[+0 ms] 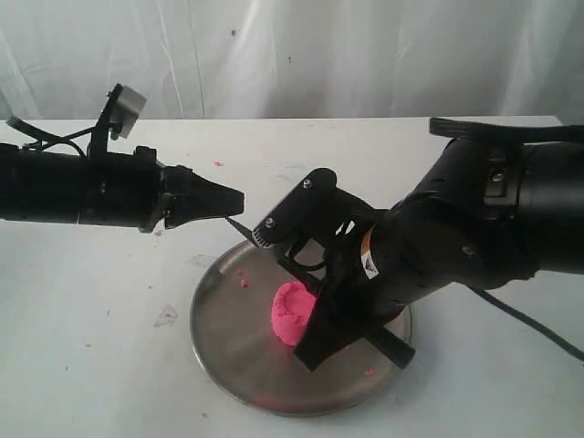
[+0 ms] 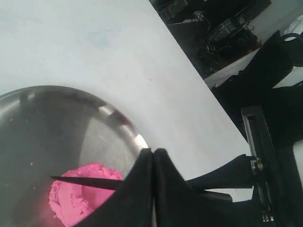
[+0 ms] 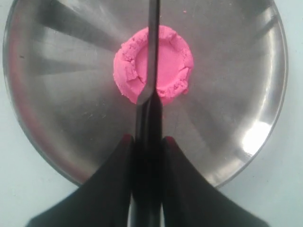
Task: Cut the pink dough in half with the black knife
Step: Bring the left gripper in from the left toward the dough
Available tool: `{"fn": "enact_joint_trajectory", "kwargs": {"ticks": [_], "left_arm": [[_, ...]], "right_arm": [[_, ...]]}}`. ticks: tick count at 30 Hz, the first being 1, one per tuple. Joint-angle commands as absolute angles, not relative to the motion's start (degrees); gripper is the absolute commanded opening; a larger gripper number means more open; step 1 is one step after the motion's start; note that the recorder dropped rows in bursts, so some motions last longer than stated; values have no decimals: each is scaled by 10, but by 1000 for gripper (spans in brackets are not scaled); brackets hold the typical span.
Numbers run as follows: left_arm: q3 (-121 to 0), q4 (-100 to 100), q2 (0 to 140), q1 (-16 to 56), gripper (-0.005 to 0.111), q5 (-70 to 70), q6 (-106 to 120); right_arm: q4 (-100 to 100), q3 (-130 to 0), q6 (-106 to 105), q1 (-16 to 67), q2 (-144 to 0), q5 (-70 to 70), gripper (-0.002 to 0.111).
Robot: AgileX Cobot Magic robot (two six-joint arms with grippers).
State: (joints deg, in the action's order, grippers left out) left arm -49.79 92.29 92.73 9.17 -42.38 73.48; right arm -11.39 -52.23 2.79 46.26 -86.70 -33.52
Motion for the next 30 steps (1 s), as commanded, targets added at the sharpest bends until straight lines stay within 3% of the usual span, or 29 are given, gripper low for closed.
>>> {"fn": "enact_joint_trajectory", "kwargs": {"ticks": [1,19,30], "left_arm": [[-501,959,927,128,0,-409,793],[-503,951,969,151,0,-368,797],[-535,920,915,151,0,-372,793]], "right_arm": [[-110,-534,14,465,-861,-318,3],[-111,-535,13,469,-804,-334,0],[-186,-526,95,469,-806,-318,0]]}}
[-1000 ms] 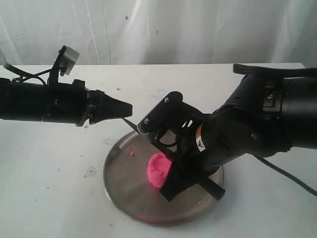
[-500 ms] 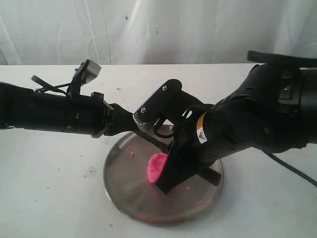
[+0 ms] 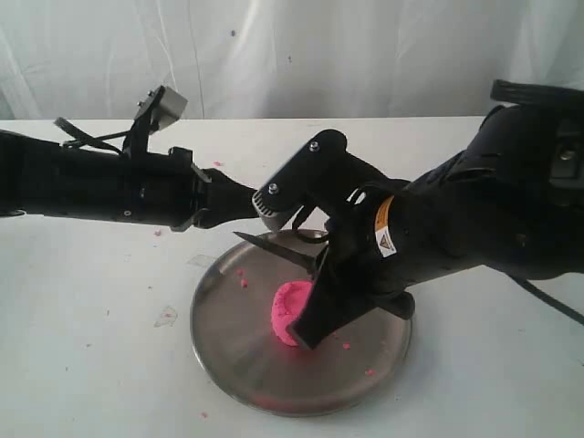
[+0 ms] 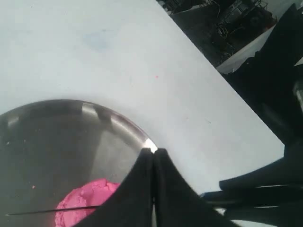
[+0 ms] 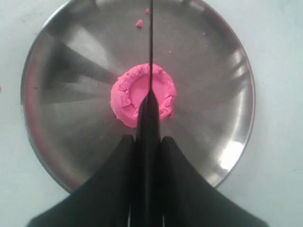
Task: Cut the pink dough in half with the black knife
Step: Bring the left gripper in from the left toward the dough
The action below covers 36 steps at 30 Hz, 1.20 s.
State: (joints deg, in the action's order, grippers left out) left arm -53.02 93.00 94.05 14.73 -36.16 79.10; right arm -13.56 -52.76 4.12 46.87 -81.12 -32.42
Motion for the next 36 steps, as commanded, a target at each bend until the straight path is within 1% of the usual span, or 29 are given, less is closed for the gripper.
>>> {"fn": "enact_joint_trajectory", "kwargs": {"ticks": [1,7,12,15,22,31,36], "left_arm": [[-535,914,912,151,0,-372,792],[-535,855,904,151,0,-372,747],[-535,838,903,151,0,-373,733],[-535,838,903,151,0,-373,733],[-535,838,903,151,0,-372,733],[-535,845,914,151,0,-371,733],[-535,847,928,155,0,-372,733]], "right_arm": [[-194,-526,107,469,-806,-321,0],[-199,-500,159,468,-806,-312,0],[-202,-443,203,468,-805,-223,0],[-217,-423,231,468,-805,-202,0],[-287,-406,306,468,-805,-198,0],[-280,-404,313,468,-807,-204,0],[-274,-380,317,468,-807,-165,0]]}}
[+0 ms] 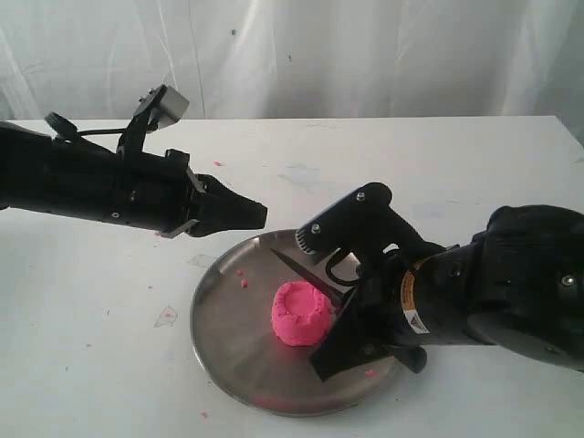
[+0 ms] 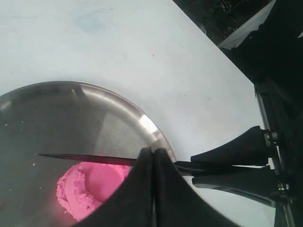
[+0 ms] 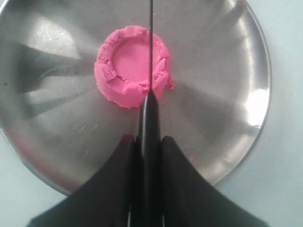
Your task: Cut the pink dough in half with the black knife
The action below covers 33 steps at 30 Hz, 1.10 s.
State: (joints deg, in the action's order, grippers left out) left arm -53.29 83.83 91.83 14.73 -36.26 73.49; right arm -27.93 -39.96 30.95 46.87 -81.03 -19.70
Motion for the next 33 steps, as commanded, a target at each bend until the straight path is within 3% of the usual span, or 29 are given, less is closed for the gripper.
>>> {"fn": "enact_joint_trajectory", "kwargs": {"ticks": [1,33], "left_arm": [[-535,847,933,156,0,-374,733],[-535,957,995,190,0,-327,822]], "right_arm": [[-274,-376,317,468,-807,-160,0],[-281,-366,321,455,-847,-113,0]]}}
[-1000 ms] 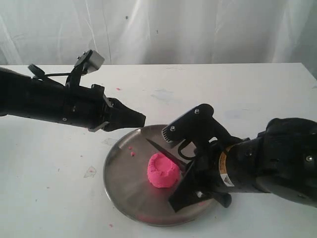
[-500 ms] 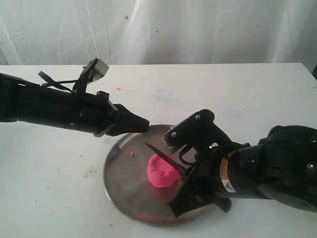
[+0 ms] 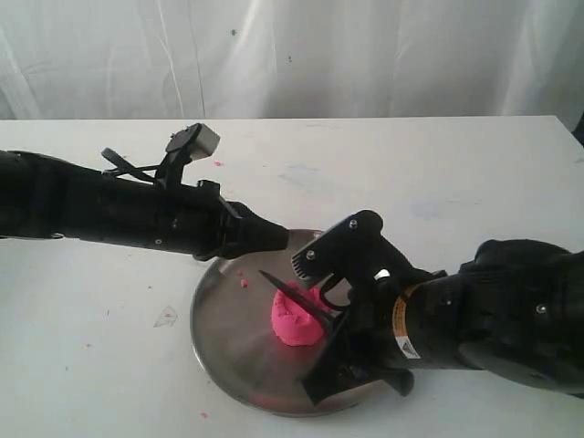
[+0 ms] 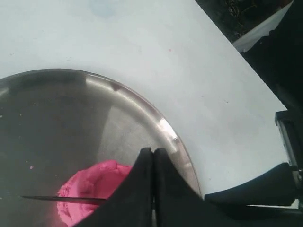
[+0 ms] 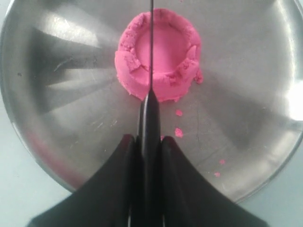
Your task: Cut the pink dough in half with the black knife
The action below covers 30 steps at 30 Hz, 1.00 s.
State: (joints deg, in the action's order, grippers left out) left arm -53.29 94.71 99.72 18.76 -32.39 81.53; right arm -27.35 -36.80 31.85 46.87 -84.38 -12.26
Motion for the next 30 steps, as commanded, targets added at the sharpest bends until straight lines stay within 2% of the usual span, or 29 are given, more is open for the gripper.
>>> {"fn": "enact_joint_trajectory", "kwargs": {"ticks": [1,30], "left_arm": [[-535,956,995,190,0,-328,822],[-535,999,1040,190,0,-318,864]], "right_arm": [[-282,-366,321,449,-847,-113,0],[-281,-366,321,433,-869,-83,0]]}}
